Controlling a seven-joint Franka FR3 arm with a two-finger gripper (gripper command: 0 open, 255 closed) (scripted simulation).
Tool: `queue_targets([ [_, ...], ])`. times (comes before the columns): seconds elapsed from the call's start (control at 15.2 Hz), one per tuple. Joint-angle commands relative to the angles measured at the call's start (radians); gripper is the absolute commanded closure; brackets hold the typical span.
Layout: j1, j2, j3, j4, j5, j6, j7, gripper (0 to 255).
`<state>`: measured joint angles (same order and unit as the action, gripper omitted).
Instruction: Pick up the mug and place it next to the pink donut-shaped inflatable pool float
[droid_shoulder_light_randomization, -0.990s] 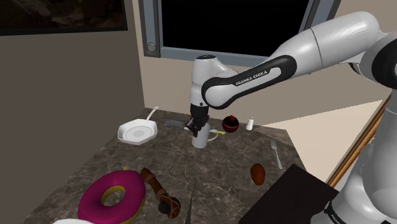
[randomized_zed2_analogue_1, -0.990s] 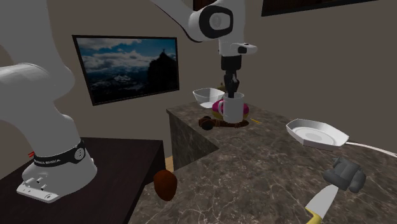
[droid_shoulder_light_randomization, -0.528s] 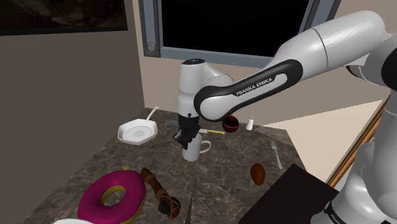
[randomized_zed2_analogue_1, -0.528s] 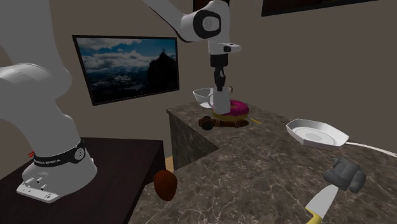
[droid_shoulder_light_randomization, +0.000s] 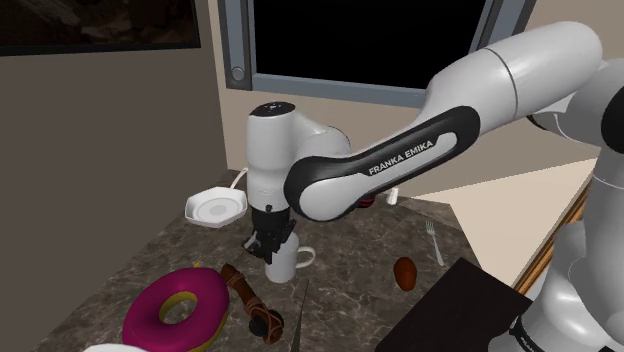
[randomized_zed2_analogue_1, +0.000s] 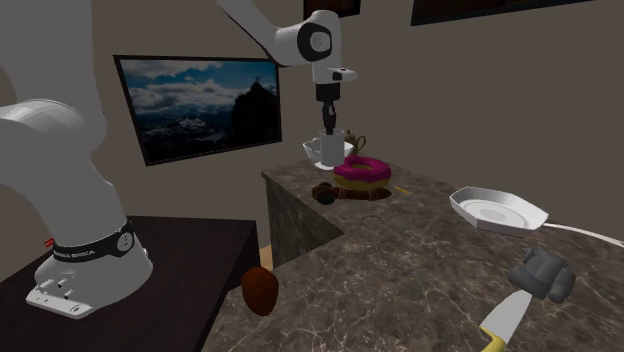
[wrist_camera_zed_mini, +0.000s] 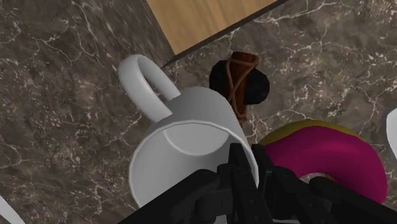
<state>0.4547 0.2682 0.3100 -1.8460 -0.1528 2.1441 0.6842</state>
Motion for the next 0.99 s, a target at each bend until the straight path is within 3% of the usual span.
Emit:
queue_targets([
  [0.0, 0.032, 0.024, 0.012, 0.037, -0.013, -0.018, 0.048, 255],
  [0.59, 0.208, 0.201, 0.048, 0.293, -0.088, -0.123, 0.253, 255],
  [0.92, 0.210, 0.224, 0.041, 0.259, -0.099, -0.068, 0.263, 255],
])
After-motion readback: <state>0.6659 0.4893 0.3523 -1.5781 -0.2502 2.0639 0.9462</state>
